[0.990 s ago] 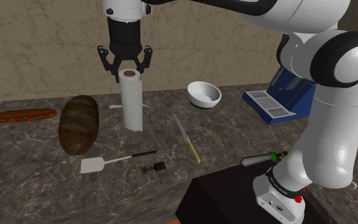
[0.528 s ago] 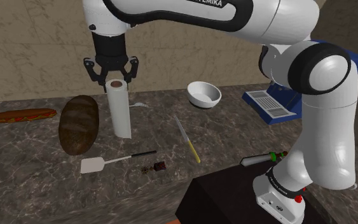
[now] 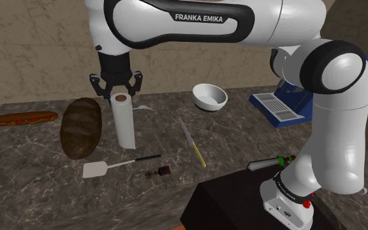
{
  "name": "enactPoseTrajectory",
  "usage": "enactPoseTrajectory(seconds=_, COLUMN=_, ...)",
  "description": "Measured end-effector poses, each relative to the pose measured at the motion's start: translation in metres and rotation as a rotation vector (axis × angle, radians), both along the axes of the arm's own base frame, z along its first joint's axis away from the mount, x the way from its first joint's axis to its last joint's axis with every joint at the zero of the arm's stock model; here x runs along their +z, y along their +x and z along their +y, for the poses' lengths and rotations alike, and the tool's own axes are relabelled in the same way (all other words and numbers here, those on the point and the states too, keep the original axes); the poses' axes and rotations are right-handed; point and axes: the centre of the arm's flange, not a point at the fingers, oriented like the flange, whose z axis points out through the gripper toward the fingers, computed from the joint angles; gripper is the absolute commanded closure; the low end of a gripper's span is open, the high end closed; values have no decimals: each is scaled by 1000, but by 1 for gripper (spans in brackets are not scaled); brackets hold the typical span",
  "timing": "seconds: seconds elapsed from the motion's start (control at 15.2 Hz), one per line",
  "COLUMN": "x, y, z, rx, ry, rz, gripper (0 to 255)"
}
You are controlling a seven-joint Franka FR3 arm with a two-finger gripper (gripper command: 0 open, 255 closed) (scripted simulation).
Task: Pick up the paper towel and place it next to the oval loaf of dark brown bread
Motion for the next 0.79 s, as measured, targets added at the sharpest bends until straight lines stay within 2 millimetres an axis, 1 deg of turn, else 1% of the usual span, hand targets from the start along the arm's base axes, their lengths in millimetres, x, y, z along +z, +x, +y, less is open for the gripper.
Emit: enactPoseTrajectory(seconds=0.79, x=-64, y=2, z=1, rx=0, ry=0, rz=0, gripper=255)
